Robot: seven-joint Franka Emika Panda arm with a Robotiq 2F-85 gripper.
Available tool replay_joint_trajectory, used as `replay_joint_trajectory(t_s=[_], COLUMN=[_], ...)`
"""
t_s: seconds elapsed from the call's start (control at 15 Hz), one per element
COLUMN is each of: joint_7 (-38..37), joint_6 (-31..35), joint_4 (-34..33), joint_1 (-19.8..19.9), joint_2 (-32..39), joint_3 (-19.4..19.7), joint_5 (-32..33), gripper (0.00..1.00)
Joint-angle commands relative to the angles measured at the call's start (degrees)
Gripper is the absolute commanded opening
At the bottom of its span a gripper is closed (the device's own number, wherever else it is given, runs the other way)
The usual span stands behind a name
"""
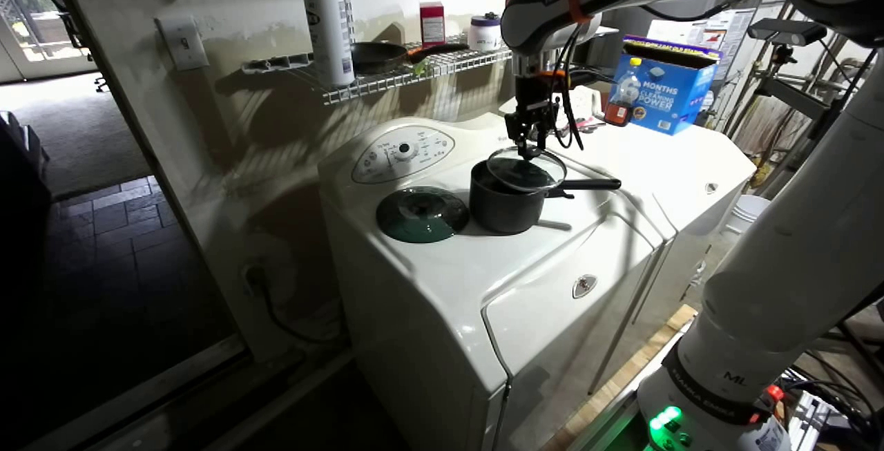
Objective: Pick up the glass lid and put it on the pot
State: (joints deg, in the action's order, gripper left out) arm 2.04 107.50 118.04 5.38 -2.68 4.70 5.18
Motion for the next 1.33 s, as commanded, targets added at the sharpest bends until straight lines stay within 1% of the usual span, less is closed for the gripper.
replay_joint_trajectory(t_s=[0.0, 1.27], joint_7=[1.69, 2.73], joint_6=[1.09, 0.95], joint_4=[1.67, -1.4], joint_1=[-0.75, -1.51], joint_2=[-2.51, -0.04], joint_3=[-0.39, -0.97], joint_5=[0.0, -1.04], gripper=[0.34, 0.34])
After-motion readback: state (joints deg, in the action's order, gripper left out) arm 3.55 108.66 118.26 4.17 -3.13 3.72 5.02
